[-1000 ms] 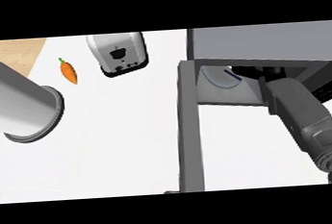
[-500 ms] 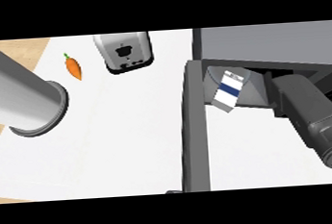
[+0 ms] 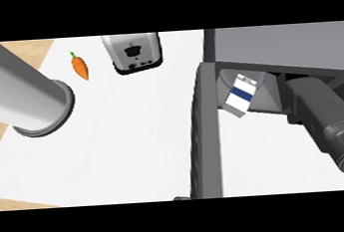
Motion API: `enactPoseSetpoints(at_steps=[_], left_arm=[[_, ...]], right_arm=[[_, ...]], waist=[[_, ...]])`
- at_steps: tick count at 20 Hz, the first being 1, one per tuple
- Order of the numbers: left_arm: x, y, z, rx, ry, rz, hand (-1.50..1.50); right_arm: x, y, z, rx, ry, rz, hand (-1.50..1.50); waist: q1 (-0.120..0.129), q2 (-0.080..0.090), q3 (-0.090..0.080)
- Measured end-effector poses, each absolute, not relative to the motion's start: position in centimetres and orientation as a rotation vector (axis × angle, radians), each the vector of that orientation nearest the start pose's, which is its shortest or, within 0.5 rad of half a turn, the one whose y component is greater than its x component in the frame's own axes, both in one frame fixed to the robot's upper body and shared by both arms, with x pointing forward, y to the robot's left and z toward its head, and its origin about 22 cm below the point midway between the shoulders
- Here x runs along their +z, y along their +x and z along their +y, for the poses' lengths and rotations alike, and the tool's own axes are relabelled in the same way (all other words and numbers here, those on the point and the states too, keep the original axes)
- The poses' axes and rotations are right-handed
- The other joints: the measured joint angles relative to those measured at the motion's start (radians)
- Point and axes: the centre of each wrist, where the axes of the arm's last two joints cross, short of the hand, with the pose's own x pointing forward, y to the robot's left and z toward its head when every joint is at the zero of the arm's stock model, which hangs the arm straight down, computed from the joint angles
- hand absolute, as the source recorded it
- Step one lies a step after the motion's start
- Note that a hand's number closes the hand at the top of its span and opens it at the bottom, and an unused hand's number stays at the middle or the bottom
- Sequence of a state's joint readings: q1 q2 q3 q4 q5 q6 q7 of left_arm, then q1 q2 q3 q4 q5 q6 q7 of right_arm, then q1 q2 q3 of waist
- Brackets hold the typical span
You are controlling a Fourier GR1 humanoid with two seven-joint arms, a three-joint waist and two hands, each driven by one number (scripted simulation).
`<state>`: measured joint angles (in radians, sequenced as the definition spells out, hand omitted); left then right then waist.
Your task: Pick up the milk, place it into the microwave and close the microwave
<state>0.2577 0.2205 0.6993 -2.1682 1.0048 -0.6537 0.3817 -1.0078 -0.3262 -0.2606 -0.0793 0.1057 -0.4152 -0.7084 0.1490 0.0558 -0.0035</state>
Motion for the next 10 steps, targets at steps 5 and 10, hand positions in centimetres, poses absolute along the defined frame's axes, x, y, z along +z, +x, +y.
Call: enactPoseSetpoints(at_steps=[5, 10], left_arm=[[14.3, 11.56, 39.07, -0.104, -0.35, -1.946, -1.5], [14.61, 11.91, 39.18, -0.121, -0.331, -1.948, -1.5]], right_arm=[[2.02, 42.35, -28.61, 0.112, -0.659, -1.772, 1.5], [2.26, 42.4, -28.92, 0.077, -0.67, -1.768, 1.5]], waist=[[0.008, 0.004, -0.002], [0.017, 0.011, -0.001]])
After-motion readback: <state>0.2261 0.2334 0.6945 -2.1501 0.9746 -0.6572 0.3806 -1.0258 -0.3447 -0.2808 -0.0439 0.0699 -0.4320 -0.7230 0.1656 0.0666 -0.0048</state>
